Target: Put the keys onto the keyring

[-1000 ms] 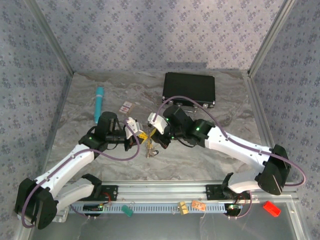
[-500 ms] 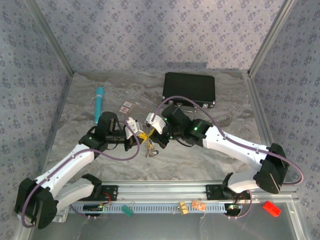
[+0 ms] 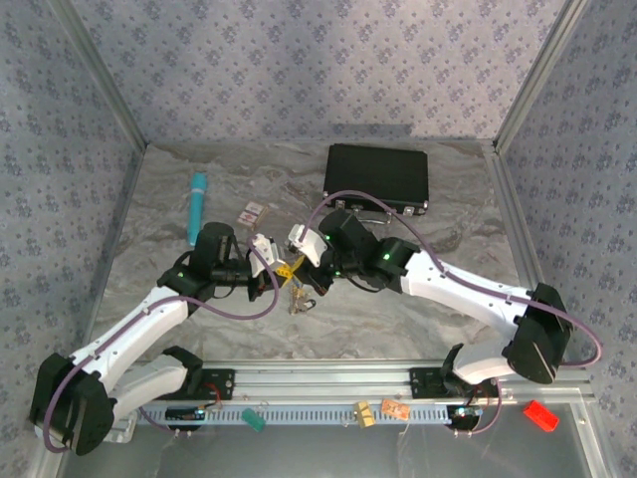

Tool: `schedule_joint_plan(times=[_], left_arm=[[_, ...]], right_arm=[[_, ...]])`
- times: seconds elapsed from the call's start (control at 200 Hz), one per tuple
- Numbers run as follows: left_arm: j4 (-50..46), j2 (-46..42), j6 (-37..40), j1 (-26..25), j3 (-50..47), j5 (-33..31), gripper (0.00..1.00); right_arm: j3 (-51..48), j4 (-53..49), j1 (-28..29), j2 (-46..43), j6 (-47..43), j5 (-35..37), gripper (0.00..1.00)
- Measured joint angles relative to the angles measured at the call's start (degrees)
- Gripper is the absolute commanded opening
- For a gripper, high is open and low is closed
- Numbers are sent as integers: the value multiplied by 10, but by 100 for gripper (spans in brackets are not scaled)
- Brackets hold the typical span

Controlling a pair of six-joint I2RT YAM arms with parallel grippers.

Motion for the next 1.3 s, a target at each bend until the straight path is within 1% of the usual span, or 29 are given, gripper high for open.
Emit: schedule_joint_plan(times=[0.21,0.44,0.999,1.299], left_arm=[[0,2,0,0,0,0,0],[0,3,0,0,0,-5,0],[5,3,-10,1,0,-10,0],[10,6,-13,0,0,-11,0]], right_arm=[[0,3,4,2,1,17,0],[0,3,13,2,7,55,0],[-4,2,30,-4,29,120,0],[-13,3,33,-9,41,145,0]])
